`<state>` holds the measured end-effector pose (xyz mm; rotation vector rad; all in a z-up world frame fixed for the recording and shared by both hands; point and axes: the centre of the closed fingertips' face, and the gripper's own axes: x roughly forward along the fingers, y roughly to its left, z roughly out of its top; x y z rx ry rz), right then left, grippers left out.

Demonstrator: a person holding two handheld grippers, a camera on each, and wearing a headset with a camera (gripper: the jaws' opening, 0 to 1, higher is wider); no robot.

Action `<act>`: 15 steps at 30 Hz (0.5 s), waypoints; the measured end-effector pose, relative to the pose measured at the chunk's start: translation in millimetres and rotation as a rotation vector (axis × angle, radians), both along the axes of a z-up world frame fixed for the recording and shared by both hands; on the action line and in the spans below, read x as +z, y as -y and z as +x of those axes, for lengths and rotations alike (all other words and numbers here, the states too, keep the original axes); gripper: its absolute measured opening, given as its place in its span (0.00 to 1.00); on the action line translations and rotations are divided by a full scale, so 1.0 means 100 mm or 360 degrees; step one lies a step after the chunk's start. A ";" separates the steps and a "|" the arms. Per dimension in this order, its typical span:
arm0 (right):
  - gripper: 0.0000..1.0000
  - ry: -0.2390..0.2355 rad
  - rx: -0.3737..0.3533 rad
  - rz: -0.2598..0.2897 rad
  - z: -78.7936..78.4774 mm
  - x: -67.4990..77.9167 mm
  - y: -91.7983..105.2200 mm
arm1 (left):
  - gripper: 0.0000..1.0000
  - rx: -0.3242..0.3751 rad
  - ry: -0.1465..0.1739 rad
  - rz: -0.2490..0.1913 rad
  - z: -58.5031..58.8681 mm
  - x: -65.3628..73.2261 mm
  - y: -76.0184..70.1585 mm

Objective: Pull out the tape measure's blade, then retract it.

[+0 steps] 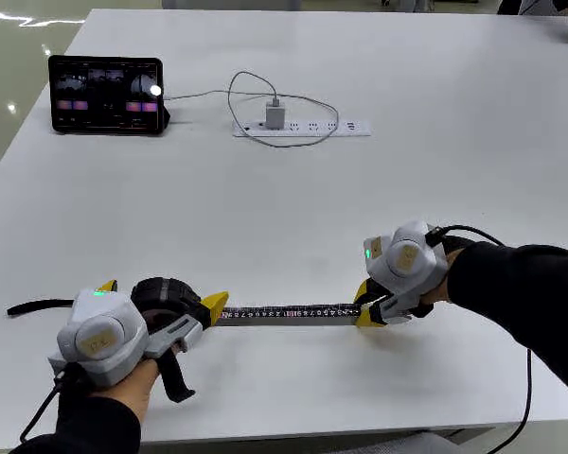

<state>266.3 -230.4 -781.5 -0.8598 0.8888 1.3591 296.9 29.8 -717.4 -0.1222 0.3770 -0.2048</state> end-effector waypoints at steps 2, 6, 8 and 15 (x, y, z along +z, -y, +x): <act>0.12 0.0001 -0.0001 -0.0012 0.00 0.00 0.00 | 0.96 0.0000 -0.0032 0.0008 -0.02 -0.03 0.00; 0.11 0.0010 0.0001 -0.0046 -0.01 0.00 -0.01 | 0.89 -0.0011 -0.0073 0.0063 -0.03 -0.07 0.00; 0.11 0.0009 -0.0017 -0.0057 -0.01 -0.01 -0.01 | 0.84 -0.0029 -0.0097 0.0108 -0.04 -0.11 0.00; 0.11 0.0008 -0.0061 -0.0067 -0.03 0.00 -0.02 | 0.62 0.0014 -0.0149 0.0213 -0.06 -0.15 -0.11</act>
